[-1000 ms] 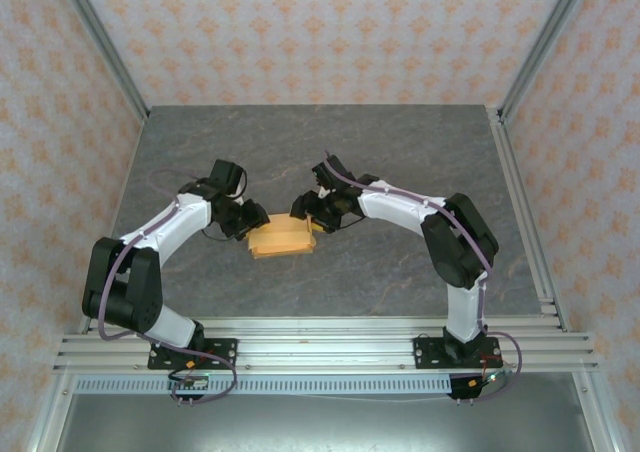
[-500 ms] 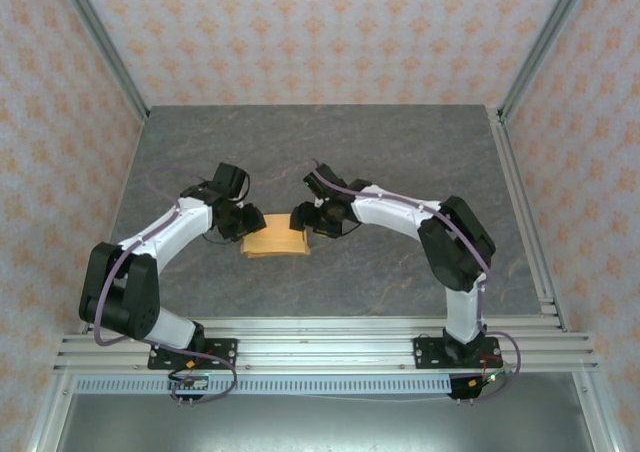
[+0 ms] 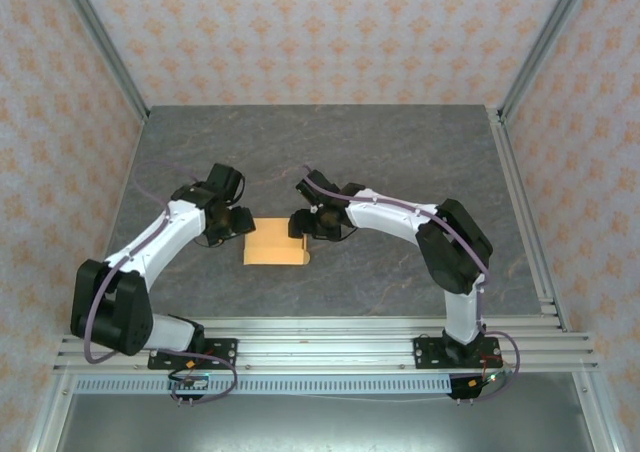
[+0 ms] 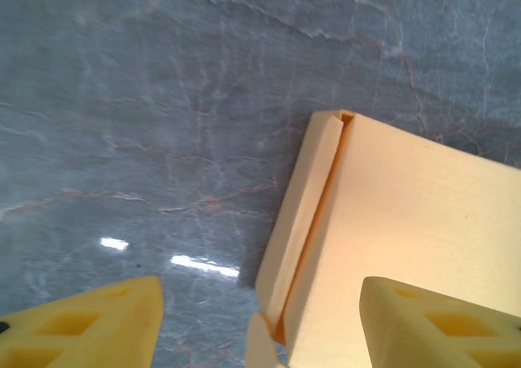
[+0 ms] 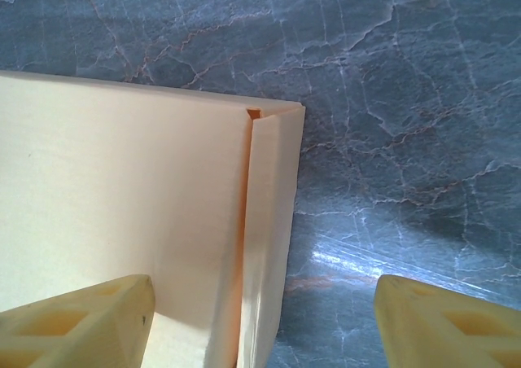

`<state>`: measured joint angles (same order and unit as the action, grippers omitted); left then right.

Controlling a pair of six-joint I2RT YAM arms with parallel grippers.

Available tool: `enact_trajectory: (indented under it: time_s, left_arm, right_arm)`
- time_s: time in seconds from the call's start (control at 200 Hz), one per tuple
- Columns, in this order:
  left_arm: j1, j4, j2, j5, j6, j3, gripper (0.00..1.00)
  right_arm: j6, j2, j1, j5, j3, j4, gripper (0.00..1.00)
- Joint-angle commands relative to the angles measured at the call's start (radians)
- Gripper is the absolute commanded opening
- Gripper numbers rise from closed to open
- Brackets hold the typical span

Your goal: Fold the paper box

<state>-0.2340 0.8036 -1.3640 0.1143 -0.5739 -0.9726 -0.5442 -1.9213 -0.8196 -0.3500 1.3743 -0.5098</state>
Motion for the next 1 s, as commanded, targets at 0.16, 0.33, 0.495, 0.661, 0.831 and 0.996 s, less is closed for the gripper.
enact_trajectory:
  time_s: [0.16, 0.33, 0.495, 0.661, 0.831, 0.996]
  left_arm:
    - [-0.003, -0.078, 0.078, 0.037, -0.024, 0.120, 0.67]
    - [-0.009, -0.182, 0.003, 0.109, -0.054, 0.154, 0.67]
    - [-0.017, -0.208, -0.034, 0.076, -0.063, 0.181, 0.55]
    - [-0.017, -0.275, -0.080, 0.106, -0.085, 0.225, 0.41]
    - [-0.017, -0.306, -0.104, 0.092, -0.109, 0.240, 0.34]
    - [-0.016, -0.319, -0.073, 0.104, -0.118, 0.250, 0.35]
  right_arm:
    - [0.015, 0.004, -0.001, 0.042, -0.018, -0.017, 0.71]
    - [0.012, -0.008, 0.000, 0.039, -0.025, -0.007, 0.69]
    - [0.014, -0.007, 0.000, 0.044, -0.050, 0.020, 0.67]
    - [0.016, -0.009, -0.001, 0.038, -0.061, 0.056, 0.65]
    - [0.027, -0.017, 0.000, 0.022, -0.063, 0.076, 0.64]
    - [0.048, 0.022, -0.001, 0.010, -0.089, 0.112, 0.63]
